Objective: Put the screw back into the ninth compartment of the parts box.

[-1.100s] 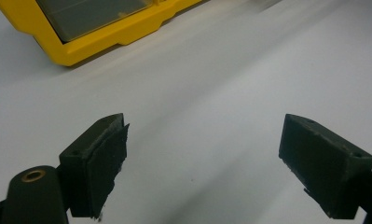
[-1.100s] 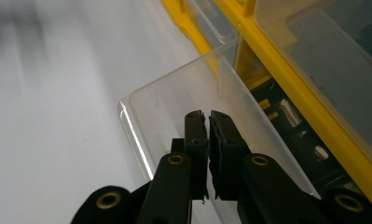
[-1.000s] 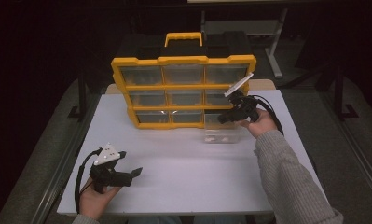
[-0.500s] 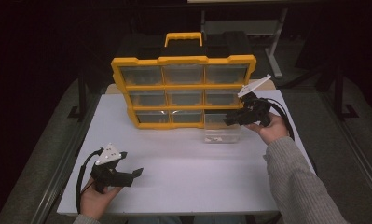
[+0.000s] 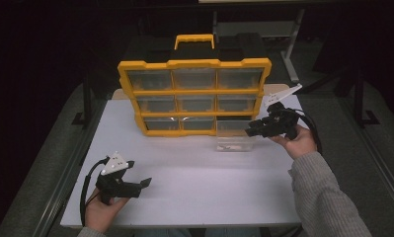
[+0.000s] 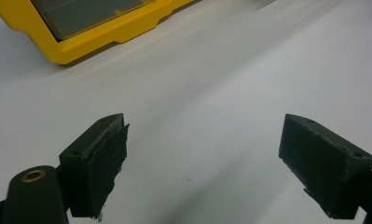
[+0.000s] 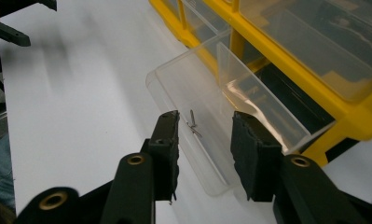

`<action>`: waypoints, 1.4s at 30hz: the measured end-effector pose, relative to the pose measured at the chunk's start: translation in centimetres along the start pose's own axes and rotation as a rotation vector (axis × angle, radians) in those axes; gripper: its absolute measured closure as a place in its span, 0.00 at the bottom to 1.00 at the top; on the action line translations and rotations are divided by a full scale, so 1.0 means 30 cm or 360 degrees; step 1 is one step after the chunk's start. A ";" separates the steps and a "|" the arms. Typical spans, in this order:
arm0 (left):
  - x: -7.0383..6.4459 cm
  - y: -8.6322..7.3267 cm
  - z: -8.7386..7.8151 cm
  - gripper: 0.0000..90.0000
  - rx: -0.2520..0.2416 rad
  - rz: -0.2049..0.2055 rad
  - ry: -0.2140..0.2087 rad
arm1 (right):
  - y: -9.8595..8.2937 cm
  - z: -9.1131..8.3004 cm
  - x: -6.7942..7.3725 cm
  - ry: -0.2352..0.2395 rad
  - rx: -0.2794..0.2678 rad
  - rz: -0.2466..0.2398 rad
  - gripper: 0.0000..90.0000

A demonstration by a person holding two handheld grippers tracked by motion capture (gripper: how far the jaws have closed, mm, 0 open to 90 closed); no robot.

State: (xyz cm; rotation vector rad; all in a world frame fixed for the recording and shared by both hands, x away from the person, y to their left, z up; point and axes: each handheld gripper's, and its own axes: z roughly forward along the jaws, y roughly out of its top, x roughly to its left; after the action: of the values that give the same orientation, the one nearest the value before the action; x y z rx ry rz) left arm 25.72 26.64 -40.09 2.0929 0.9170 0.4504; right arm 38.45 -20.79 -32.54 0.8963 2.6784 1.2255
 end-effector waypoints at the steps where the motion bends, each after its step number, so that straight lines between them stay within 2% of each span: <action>1: 0.002 0.000 -0.002 0.16 0.0012 0.0012 0.0000 | -0.007 -0.004 0.000 -0.0001 -0.0004 0.0002 0.65; 3: -0.001 0.000 0.000 0.16 -0.0004 -0.0006 -0.0001 | -0.020 -0.013 0.001 -0.0009 -0.0012 0.0018 0.63; 11: -0.001 0.001 -0.002 0.16 0.0019 0.0015 -0.0003 | -0.075 -0.037 0.002 -0.0047 -0.0042 0.0053 0.54; 20: -0.002 0.001 -0.002 0.16 0.0016 0.0014 -0.0004 | -0.132 -0.054 0.015 -0.0091 -0.0072 0.0035 0.48; 26: -0.003 0.001 -0.003 0.16 0.0015 0.0026 -0.0004 | -0.173 -0.041 0.026 -0.0103 -0.0063 0.0047 0.43; 32: -0.003 -0.001 0.000 0.16 0.0017 0.0017 -0.0013 | -0.213 -0.027 0.035 -0.0113 -0.0044 0.0085 0.41; 33: -0.006 -0.001 0.002 0.16 0.0000 0.0001 -0.0015 | -0.227 -0.022 0.034 -0.0118 -0.0052 0.0069 0.40; 42: -0.004 -0.004 0.002 0.16 0.0036 0.0029 -0.0024 | -0.279 -0.017 0.045 -0.0138 -0.0067 0.0117 0.34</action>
State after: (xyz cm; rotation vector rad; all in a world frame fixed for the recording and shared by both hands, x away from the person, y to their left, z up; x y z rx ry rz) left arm 25.63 26.57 -40.22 2.1238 0.8986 0.4351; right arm 33.17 -24.71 -37.90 1.0257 2.5646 1.2224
